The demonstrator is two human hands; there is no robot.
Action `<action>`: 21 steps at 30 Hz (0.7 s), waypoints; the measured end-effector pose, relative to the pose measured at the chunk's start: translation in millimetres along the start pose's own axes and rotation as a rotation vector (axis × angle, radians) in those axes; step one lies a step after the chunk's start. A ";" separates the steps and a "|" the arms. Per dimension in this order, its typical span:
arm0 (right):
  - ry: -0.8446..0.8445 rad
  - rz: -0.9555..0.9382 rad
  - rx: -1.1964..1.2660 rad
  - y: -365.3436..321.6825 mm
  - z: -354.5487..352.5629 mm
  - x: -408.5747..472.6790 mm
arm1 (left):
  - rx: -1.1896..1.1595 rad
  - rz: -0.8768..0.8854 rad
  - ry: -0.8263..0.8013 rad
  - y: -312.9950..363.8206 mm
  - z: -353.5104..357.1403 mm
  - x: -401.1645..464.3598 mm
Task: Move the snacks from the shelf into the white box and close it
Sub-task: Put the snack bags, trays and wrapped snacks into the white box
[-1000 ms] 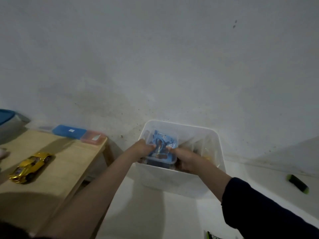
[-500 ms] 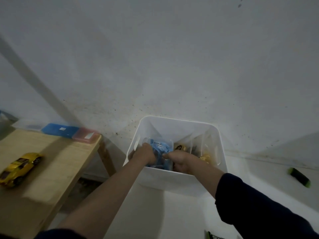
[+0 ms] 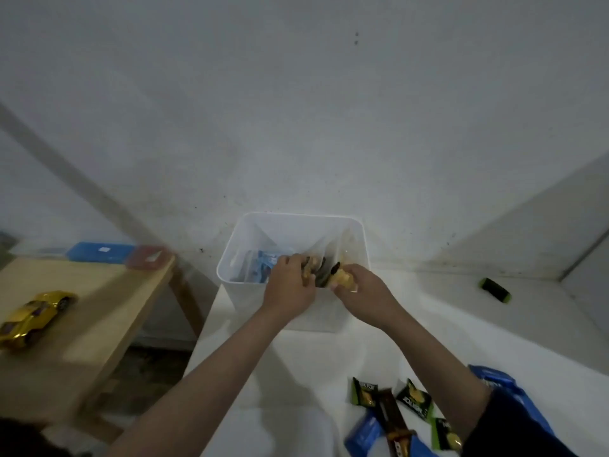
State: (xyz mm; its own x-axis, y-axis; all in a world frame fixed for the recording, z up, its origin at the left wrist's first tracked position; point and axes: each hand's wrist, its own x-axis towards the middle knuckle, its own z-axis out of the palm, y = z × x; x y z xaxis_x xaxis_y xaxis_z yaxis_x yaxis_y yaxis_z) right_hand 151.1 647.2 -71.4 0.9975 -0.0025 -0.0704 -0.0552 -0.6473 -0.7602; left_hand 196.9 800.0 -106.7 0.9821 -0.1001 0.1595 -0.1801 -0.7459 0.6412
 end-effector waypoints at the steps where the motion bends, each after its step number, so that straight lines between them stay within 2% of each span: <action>1: 0.021 0.031 -0.024 11.8 -4.9 -16.8 | -0.016 0.045 0.019 11.1 7.2 -17.7; 4: 0.035 0.100 -0.062 54.1 -11.5 -69.1 | -0.044 0.128 0.004 33.7 37.0 -69.7; 8: 0.035 0.246 -0.116 125.2 -8.9 -135.6 | -0.017 0.144 -0.190 41.7 85.0 -133.3; 13: 0.022 0.414 -0.316 201.1 2.9 -220.6 | 0.271 0.037 -0.643 29.1 137.4 -196.3; 15: -0.053 0.508 -0.361 222.6 10.1 -254.4 | 0.429 0.074 -0.845 23.0 151.8 -215.6; 17: -0.076 0.557 -0.381 241.4 15.7 -285.1 | 0.549 0.174 -0.975 19.5 161.8 -231.5; 21: -0.062 0.610 -0.471 269.8 28.3 -325.4 | 0.584 0.220 -1.000 13.9 176.8 -244.2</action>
State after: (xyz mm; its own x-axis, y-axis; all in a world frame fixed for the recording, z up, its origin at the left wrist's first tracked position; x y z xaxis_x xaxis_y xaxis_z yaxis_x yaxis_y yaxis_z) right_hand -189.7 494.9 -271.9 0.7916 -0.4293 -0.4348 -0.5561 -0.8011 -0.2215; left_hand -35.8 697.6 -269.5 0.5858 -0.5423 -0.6023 -0.5535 -0.8105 0.1914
